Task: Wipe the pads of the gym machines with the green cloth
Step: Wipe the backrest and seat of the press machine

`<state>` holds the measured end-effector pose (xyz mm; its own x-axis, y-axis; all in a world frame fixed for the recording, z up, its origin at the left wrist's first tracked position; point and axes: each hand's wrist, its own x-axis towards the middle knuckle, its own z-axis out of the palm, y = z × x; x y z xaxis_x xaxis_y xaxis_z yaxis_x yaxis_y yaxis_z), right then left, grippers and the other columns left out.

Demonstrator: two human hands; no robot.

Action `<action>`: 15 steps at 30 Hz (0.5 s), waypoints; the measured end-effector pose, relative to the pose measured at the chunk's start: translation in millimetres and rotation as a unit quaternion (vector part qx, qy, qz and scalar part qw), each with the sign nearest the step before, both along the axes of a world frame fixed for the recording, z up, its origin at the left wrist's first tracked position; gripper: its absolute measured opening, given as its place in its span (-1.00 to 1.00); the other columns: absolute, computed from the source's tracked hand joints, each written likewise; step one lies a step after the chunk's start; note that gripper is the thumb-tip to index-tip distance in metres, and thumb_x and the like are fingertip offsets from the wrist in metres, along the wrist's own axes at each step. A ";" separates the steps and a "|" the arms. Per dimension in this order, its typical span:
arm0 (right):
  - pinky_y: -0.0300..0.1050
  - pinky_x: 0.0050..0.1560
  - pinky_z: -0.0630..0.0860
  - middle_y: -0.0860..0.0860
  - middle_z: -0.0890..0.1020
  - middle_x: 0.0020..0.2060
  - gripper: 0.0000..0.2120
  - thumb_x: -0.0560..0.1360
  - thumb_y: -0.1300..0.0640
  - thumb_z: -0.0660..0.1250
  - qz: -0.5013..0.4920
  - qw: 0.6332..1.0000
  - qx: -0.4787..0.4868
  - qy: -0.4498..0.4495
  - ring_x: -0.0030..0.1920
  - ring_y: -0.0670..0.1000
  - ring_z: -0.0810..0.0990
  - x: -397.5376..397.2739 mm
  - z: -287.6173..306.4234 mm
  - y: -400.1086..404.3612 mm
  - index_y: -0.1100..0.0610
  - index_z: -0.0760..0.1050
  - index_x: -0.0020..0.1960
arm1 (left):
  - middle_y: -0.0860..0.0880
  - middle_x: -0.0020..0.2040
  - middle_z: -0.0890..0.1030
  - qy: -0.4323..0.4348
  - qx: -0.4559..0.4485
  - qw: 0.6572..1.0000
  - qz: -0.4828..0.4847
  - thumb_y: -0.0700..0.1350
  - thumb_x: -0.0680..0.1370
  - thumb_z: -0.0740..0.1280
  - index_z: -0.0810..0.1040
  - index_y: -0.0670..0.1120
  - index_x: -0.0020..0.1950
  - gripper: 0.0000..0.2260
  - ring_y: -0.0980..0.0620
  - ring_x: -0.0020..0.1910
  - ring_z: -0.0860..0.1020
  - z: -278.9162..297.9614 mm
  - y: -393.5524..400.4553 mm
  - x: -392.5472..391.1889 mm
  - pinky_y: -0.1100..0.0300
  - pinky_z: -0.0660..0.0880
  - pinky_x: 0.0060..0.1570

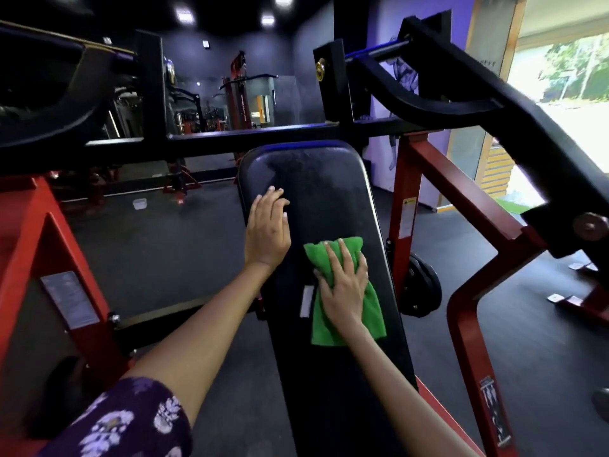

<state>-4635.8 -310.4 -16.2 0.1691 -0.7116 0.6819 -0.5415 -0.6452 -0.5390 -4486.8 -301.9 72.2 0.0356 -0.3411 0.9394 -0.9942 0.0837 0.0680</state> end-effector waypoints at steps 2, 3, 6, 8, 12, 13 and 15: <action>0.27 0.32 0.19 0.01 0.30 0.45 -0.47 0.48 -0.06 0.15 0.015 0.998 -0.054 0.029 0.39 0.30 0.16 12.4 -5.4 16.3 -0.06 0.27 0.44 | -0.22 0.19 0.55 -0.004 0.000 1.000 0.001 -0.24 0.53 0.11 0.53 -0.26 0.08 -0.75 -0.13 0.29 0.41 1.6 -1.3 1.1 0.06 0.12 0.41; 0.25 0.34 0.18 0.00 0.28 0.45 -0.44 0.45 -0.02 0.16 0.038 0.992 -0.097 0.068 0.40 0.28 0.15 10.8 -18.9 24.4 -0.07 0.24 0.45 | -0.22 0.19 0.55 -0.004 0.001 1.000 0.002 -0.24 0.53 0.11 0.53 -0.26 0.07 -0.75 -0.14 0.29 0.41 0.5 -1.2 1.2 0.07 0.12 0.41; 0.24 0.38 0.21 -0.05 0.21 0.46 -0.30 0.35 0.03 0.18 0.088 0.962 -0.199 0.166 0.40 0.24 0.16 -17.8 -57.1 21.2 -0.15 0.10 0.48 | -0.21 0.19 0.55 0.000 -0.001 1.000 0.003 -0.24 0.53 0.11 0.54 -0.26 0.08 -0.75 -0.15 0.29 0.43 -0.9 0.1 -1.7 0.06 0.13 0.41; 0.31 0.31 0.31 -0.06 0.21 0.46 -0.28 0.33 0.04 0.16 0.072 0.965 -0.188 0.166 0.39 0.23 0.16 -36.8 -59.8 2.9 -0.17 0.09 0.47 | -0.21 0.18 0.56 -0.002 -0.005 1.000 -0.003 -0.25 0.53 0.11 0.54 -0.26 0.07 -0.75 -0.15 0.28 0.43 -0.5 -0.1 -1.9 0.05 0.14 0.41; 0.31 0.33 0.25 -0.02 0.25 0.47 -0.43 0.43 0.00 0.12 0.020 0.995 -0.076 0.067 0.39 0.22 0.12 -24.4 -17.6 -14.6 -0.10 0.22 0.46 | -0.21 0.18 0.56 -0.001 -0.006 1.000 0.004 -0.25 0.53 0.11 0.54 -0.26 0.07 -0.75 -0.17 0.28 0.45 4.6 0.0 -0.1 0.04 0.16 0.40; 0.28 0.34 0.20 0.00 0.27 0.47 -0.47 0.47 -0.04 0.13 0.013 0.998 -0.048 0.038 0.39 0.23 0.11 -14.5 -11.7 -9.3 -0.07 0.26 0.45 | -0.20 0.19 0.56 -0.001 -0.004 1.000 0.005 -0.25 0.52 0.12 0.54 -0.26 0.07 -0.75 -0.17 0.29 0.45 2.3 0.4 0.1 0.04 0.16 0.40; 0.24 0.36 0.14 0.05 0.29 0.46 -0.48 0.50 -0.07 0.15 0.013 0.998 -0.050 0.023 0.39 0.26 0.11 4.5 -9.7 6.6 -0.03 0.28 0.44 | -0.20 0.19 0.55 -0.006 0.001 1.000 0.005 -0.26 0.52 0.12 0.54 -0.25 0.07 -0.75 -0.16 0.29 0.44 1.1 0.6 1.9 0.04 0.15 0.40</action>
<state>-4631.3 -303.8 -25.9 0.2201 -0.6353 0.7402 -0.5462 -0.7090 -0.4461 -4484.9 -301.3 73.2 0.0281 -0.3421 0.9393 -0.9956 0.0744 0.0569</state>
